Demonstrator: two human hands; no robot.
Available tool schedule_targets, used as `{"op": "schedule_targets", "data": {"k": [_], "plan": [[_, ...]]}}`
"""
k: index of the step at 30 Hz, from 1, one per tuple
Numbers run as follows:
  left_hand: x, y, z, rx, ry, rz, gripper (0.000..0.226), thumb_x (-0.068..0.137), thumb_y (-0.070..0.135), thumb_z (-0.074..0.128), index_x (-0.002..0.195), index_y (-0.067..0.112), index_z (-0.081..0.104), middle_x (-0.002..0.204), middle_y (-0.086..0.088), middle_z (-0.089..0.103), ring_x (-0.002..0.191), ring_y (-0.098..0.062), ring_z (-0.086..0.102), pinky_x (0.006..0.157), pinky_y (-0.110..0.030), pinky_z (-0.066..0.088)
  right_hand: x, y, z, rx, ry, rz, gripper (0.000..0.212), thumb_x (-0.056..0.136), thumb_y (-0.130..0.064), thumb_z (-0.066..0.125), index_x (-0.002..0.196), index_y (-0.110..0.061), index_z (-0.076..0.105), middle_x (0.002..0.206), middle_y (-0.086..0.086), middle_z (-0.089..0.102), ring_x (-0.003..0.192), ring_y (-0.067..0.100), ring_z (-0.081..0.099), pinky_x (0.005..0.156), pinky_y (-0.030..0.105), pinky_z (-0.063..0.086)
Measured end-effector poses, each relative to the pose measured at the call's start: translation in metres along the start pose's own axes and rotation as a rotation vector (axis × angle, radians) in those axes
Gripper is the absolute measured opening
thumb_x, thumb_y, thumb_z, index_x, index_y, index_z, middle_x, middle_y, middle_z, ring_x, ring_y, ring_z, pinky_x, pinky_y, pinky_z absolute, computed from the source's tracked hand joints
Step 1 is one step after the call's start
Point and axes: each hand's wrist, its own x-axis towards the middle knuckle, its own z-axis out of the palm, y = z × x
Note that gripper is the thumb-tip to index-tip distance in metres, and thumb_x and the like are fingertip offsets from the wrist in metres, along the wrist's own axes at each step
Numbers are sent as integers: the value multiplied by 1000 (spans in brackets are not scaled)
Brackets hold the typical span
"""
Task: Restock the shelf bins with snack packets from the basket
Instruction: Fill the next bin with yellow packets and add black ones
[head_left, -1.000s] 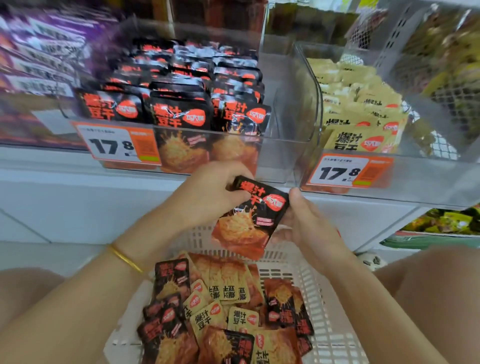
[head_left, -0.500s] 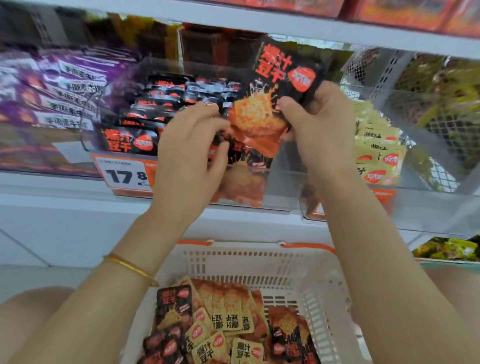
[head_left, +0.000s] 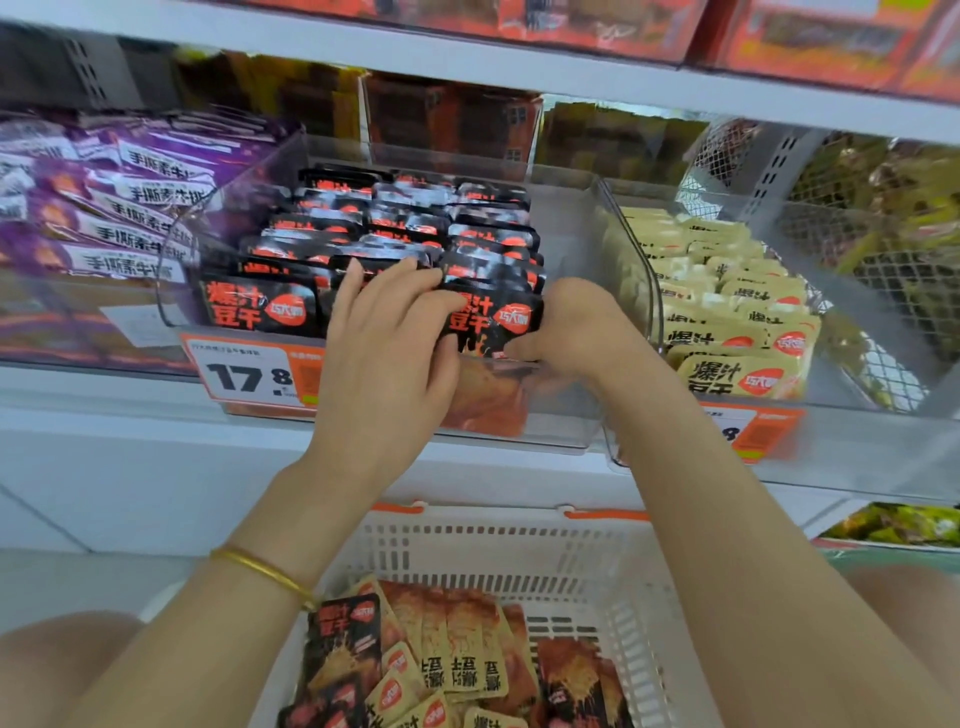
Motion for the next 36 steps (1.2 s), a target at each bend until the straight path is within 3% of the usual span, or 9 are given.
{"op": "schedule_targets", "data": {"k": [5, 9, 13, 17, 20, 25, 28, 33, 36], "plan": [[-1, -3, 1, -9, 7, 16, 28, 84, 10, 53, 110, 10, 64, 124, -7, 57, 125, -25, 46, 117, -44, 12, 2, 0, 7, 110, 161, -36, 18, 77, -14, 75, 82, -4, 61, 83, 9, 65, 80, 22, 62, 63, 28, 49], [-3, -5, 1, -2, -6, 43, 30, 86, 10, 50, 113, 8, 63, 123, -9, 57, 125, -28, 46, 117, -44, 12, 0, -3, 8, 34, 109, -26, 30, 77, -16, 75, 73, -13, 46, 67, -2, 46, 73, 18, 48, 48, 22, 31], [-6, 1, -7, 12, 42, 109, 29, 87, 8, 50, 113, 6, 64, 123, -10, 60, 123, -30, 49, 115, -47, 19, -21, -4, -6, 116, 231, -31, 33, 83, -12, 70, 93, -9, 40, 75, 1, 46, 77, 23, 50, 53, 28, 37], [-27, 24, -12, 22, 111, 183, 25, 85, 9, 51, 103, 12, 69, 114, 0, 65, 105, -28, 55, 91, -39, 32, -81, 5, -16, 345, 368, -200, 22, 81, -5, 68, 86, -13, 48, 76, 4, 60, 72, 21, 61, 66, 32, 50], [-53, 34, 7, 24, -124, 283, 23, 81, 13, 48, 91, 12, 68, 100, 1, 67, 91, -28, 56, 76, -37, 33, -106, 39, 10, 506, 32, -132, 23, 82, -2, 68, 80, -15, 50, 71, 10, 61, 64, 26, 66, 58, 38, 55], [-103, 35, 58, 83, -706, 268, 28, 80, 23, 41, 83, 20, 68, 89, 6, 67, 87, -22, 58, 76, -33, 27, -80, 153, 131, -107, -573, 136, 17, 87, -15, 64, 101, -7, 60, 96, 6, 63, 85, 23, 63, 75, 31, 52], [-118, 37, 73, 118, -862, 218, 32, 85, 28, 37, 95, 22, 67, 102, 7, 66, 101, -19, 55, 89, -36, 31, -99, 221, 219, -254, -660, 194, 26, 87, -14, 61, 110, -5, 56, 110, 12, 58, 100, 25, 57, 79, 30, 46], [-124, 32, 83, 93, -850, 192, 28, 84, 25, 40, 85, 18, 67, 89, 4, 66, 92, -22, 57, 82, -40, 37, -144, 276, 294, -467, -744, 175, 109, 69, -38, 80, 149, -8, 13, 153, 17, 17, 137, 39, 27, 110, 46, 33], [-127, 27, 85, 78, -825, 166, 22, 79, 24, 44, 76, 18, 65, 79, 4, 65, 83, -23, 59, 76, -39, 40, -153, 278, 311, -554, -750, 162, 111, 75, -45, 74, 150, -3, 4, 154, 22, 10, 139, 38, 24, 110, 46, 32]]}}
